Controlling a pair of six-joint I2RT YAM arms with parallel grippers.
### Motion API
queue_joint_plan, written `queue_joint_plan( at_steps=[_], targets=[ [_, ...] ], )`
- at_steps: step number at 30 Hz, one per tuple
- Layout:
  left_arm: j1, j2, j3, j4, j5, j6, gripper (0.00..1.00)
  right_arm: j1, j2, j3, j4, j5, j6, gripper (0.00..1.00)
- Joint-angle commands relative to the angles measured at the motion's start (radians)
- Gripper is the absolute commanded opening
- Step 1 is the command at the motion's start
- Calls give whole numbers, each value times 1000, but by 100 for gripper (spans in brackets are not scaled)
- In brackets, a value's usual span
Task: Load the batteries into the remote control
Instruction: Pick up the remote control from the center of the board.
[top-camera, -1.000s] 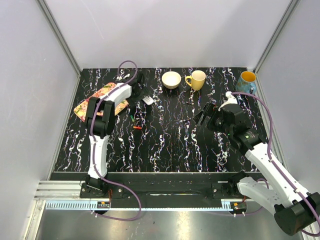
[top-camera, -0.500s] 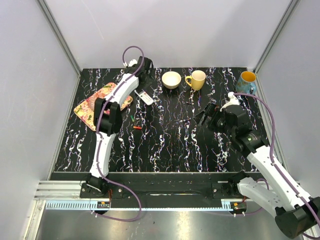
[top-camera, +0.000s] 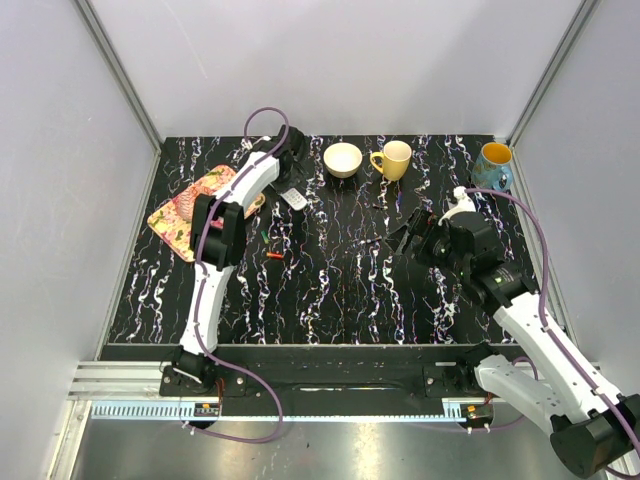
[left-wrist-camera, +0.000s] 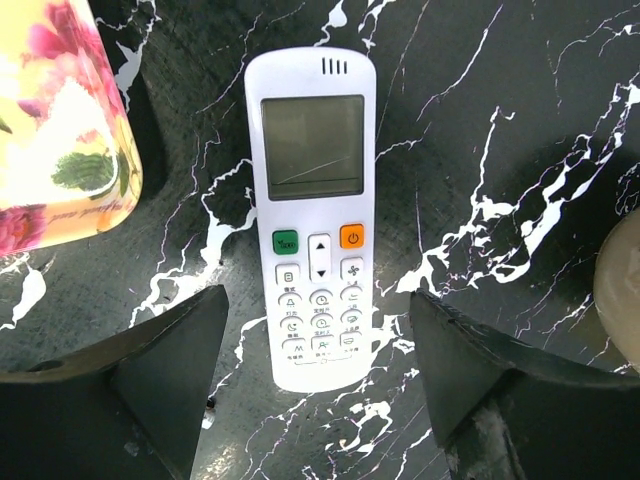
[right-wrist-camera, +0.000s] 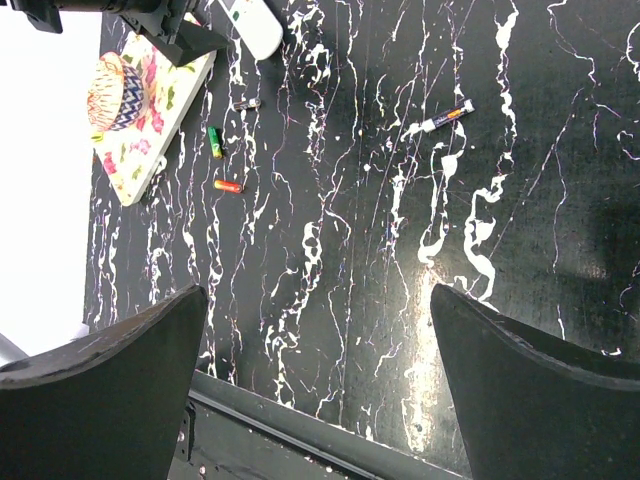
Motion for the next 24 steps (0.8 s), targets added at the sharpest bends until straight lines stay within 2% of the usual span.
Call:
queue_joint_plan(
  at_steps=[1, 14, 17, 24],
  targets=[
    [1, 28, 60, -16, -31, -10, 77, 6, -11, -2, 36, -24, 1, 100],
    [37, 129, 164, -44, -34, 13, 71, 7, -36, 22, 16, -15, -1, 100],
    [42, 137, 162, -44, -32, 22, 66, 6, -31, 22, 19, -12, -2, 100],
    [51, 146, 147, -42, -20, 37, 47, 6, -28, 16, 24, -12, 4, 100]
  ],
)
